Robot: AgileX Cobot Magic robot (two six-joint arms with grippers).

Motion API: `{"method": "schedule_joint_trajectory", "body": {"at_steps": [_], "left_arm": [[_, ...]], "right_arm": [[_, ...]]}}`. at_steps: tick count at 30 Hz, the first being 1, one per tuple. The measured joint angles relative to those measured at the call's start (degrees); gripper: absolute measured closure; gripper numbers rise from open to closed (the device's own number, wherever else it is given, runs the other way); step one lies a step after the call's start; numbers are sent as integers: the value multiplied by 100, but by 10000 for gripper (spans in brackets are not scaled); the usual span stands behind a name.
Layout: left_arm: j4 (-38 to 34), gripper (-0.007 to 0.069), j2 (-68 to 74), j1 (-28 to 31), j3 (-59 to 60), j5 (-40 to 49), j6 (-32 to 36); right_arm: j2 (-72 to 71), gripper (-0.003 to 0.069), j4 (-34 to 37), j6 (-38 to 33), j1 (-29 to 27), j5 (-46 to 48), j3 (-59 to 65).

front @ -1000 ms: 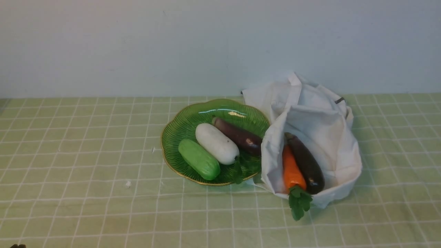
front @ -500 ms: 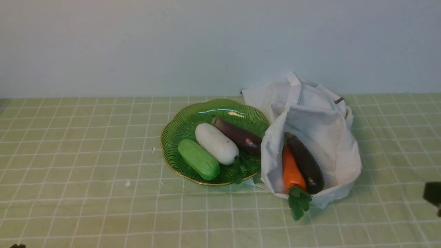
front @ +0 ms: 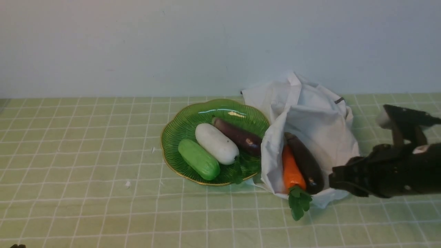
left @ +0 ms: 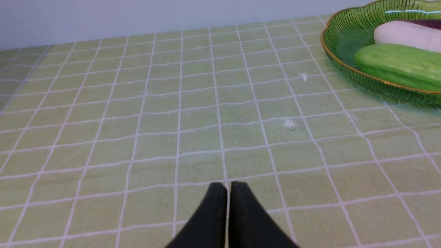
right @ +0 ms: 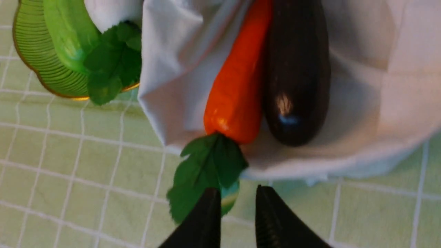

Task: Take vegetables from bag on green coffee tablecloth place on plate.
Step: 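Reach into the white cloth bag and grasp a vegetable inside with the right gripper, then take the eggplant out of the bag and place it on the plate with the right gripper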

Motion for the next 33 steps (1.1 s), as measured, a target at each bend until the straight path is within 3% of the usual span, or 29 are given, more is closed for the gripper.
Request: {"method": "schedule_joint_trajectory", "body": {"at_steps": [5, 10, 16, 25, 33], "left_arm": [[0, 629, 0, 0, 0, 0, 0], [0, 629, 0, 0, 0, 0, 0], [0, 629, 0, 0, 0, 0, 0], [0, 629, 0, 0, 0, 0, 0], [0, 629, 0, 0, 0, 0, 0]], "right_arm": [[806, 349, -368, -42, 170, -317, -536], [1558, 269, -853, -61, 170, -576, -1045], [2295, 257, -1291, -61, 170, -1014, -1194], [2792, 284, -1343, -83, 170, -1210, -1208], [2239, 304, -1519, -83, 170, -482, -1245]]}}
